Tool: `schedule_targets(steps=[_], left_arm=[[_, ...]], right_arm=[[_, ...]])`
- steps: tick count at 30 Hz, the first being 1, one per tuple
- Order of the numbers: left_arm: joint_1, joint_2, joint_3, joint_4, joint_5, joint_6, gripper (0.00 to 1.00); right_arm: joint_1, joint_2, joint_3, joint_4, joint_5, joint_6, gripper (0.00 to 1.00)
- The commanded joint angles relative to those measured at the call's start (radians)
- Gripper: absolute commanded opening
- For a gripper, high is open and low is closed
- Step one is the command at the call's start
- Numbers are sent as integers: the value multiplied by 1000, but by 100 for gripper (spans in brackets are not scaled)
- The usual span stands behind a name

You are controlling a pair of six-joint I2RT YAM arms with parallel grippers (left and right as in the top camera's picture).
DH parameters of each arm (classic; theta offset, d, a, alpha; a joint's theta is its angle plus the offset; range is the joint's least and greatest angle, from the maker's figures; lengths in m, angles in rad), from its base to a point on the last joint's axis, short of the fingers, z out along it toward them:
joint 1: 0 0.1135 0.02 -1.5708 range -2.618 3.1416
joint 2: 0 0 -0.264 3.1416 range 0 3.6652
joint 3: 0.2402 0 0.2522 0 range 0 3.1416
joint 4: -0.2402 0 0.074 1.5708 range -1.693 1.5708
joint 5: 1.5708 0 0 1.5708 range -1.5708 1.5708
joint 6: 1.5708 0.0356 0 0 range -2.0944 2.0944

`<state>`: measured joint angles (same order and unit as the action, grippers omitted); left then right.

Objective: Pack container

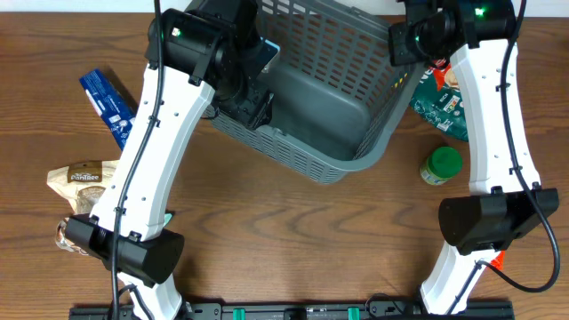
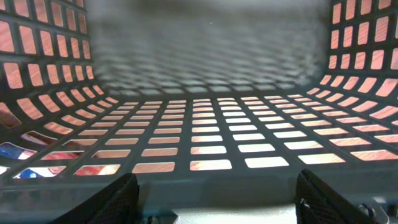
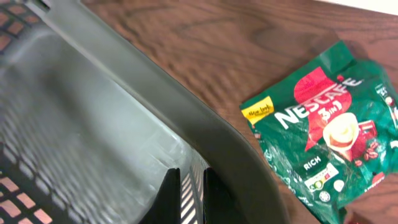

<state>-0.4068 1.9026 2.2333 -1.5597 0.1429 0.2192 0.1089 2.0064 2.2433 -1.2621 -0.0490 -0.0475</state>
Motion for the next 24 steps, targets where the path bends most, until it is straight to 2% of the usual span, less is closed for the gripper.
schedule_targets(steps=[1,8,14,24], left_arm=[[1,9,-24,-77,-35,8,61],[1,-6,-24,-115,-35,-19,56],[-5,-20,-24,-130,-35,-76,56],[-115,-30,-24,-130,-35,-98,56]], right_arm=[[-34,10,13,49,121,9,1],[-34,10,13,96,122,9,1],[-34,10,13,130,128,5,1],[-45,10,13,161,132,-3,1]])
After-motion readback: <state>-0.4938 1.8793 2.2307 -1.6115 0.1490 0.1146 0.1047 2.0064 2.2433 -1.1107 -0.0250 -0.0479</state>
